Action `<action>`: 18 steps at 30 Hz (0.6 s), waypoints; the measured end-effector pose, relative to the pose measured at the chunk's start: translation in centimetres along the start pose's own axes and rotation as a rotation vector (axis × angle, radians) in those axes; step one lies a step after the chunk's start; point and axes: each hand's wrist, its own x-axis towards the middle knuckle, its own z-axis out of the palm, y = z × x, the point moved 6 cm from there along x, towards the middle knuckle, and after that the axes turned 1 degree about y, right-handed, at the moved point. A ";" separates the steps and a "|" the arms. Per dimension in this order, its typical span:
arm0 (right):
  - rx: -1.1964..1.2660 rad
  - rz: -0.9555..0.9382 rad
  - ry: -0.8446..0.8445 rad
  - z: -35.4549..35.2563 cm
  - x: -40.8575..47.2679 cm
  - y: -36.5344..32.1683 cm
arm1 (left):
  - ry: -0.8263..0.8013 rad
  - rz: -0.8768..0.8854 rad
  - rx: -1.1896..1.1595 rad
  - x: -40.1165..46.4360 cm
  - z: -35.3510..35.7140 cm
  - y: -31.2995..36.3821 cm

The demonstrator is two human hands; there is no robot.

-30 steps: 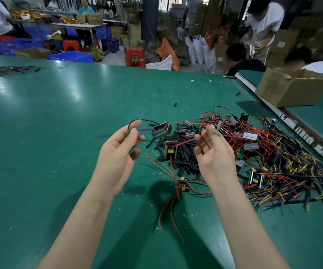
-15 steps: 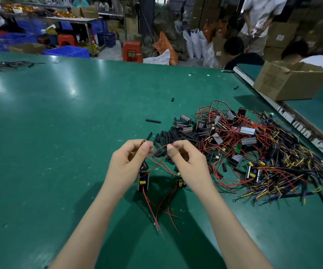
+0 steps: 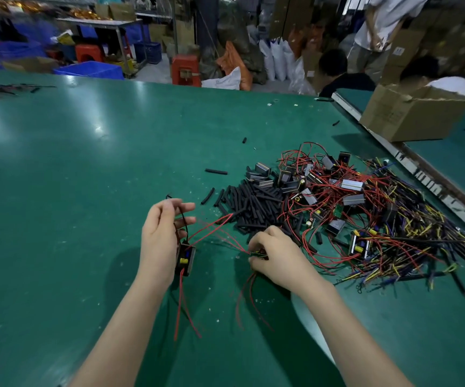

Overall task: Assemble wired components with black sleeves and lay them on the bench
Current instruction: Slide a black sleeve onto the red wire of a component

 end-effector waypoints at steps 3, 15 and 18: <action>0.033 -0.025 0.119 -1.9 -0.5 -0.1 | 0.001 -0.064 -0.191 -0.1 0.1 -0.4; 0.027 0.395 0.572 -13.3 -3.1 10.1 | -0.098 -0.206 -0.493 -1.0 1.9 -1.4; -0.023 0.495 0.641 -13.0 -2.5 10.0 | -0.139 -0.232 -0.451 -1.4 2.5 -2.5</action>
